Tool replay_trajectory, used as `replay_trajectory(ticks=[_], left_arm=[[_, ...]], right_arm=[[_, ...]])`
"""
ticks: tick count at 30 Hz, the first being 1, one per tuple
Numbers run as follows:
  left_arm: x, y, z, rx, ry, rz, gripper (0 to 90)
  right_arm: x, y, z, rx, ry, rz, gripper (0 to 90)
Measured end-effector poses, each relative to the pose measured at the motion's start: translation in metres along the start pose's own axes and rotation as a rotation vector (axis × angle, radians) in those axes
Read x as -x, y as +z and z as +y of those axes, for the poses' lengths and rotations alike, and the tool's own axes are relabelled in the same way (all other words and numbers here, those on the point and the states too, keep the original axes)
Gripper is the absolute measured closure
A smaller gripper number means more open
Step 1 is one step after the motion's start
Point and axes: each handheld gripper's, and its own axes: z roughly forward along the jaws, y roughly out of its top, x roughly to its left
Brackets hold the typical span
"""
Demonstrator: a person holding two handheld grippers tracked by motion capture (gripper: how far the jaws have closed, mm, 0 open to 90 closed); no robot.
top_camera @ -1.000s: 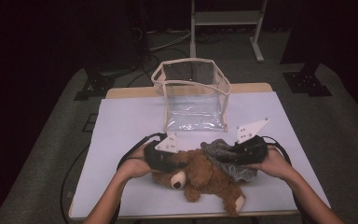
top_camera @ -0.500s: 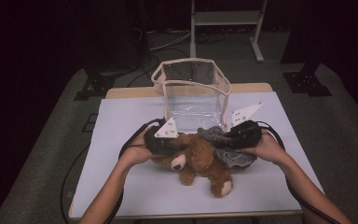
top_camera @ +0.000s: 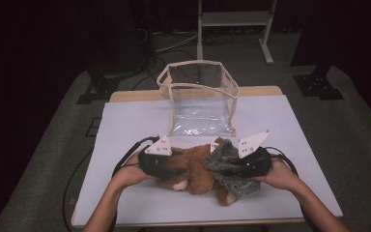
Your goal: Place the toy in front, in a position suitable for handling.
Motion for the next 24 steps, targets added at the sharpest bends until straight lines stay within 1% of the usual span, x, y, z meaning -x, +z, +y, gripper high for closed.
replay_trajectory(ticks=[2, 5, 8, 9, 10, 11, 12, 15, 17, 19, 20, 22, 24], left_arm=[[0.003, -0.001, -0.003, 0.014, 0.01, -0.002, 44.8], [0.008, -0.002, -0.004, 0.008, 0.037, -0.011, 44.7], [0.011, -0.002, -0.003, 0.001, 0.057, -0.012, 44.0], [0.01, -0.003, -0.004, -0.002, 0.051, -0.01, 43.2], [0.009, -0.004, -0.004, 0.006, 0.039, -0.008, 40.5], [0.008, -0.007, -0.004, 0.018, 0.025, -0.007, 38.4], [0.007, -0.01, -0.004, 0.03, 0.023, -0.008, 37.6], [0.006, -0.021, -0.003, 0.057, 0.001, -0.003, 32.6], [0.005, -0.029, -0.003, 0.052, -0.012, 0.013, 29.7], [0.003, -0.034, -0.006, 0.046, -0.031, 0.014, 29.6], [0.003, -0.035, -0.008, 0.037, -0.041, 0.016, 29.8], [0.002, -0.031, -0.014, 0.018, -0.056, 0.007, 32.5], [0.002, -0.025, -0.02, 0.02, -0.069, -0.012, 35.2]], right_arm=[[0.004, -0.006, 0.01, 0.029, -0.012, -0.02, 81.1], [0.016, -0.003, 0.026, 0.035, -0.016, -0.044, 81.1], [0.028, 0.01, 0.033, 0.025, -0.003, -0.034, 81.0], [0.031, 0.014, 0.032, 0.023, 0.003, -0.019, 81.0], [0.031, 0.018, 0.03, 0.018, 0.013, -0.008, 81.0], [0.03, 0.021, 0.027, 0.02, 0.014, -0.003, 81.1], [0.028, 0.021, 0.023, 0.024, 0.018, -0.001, 81.1], [0.021, 0.019, 0.013, 0.04, 0.025, 0.005, 81.3], [0.016, 0.017, 0.007, 0.055, 0.031, 0.011, 81.4], [0.011, 0.015, 0.002, 0.056, 0.026, 0.006, 81.4], [0.009, 0.014, 0.0, 0.057, 0.026, 0.008, 81.4], [0.006, 0.012, -0.004, 0.052, 0.024, 0.015, 81.4], [0.003, 0.012, -0.005, 0.044, 0.025, 0.025, 81.4]])
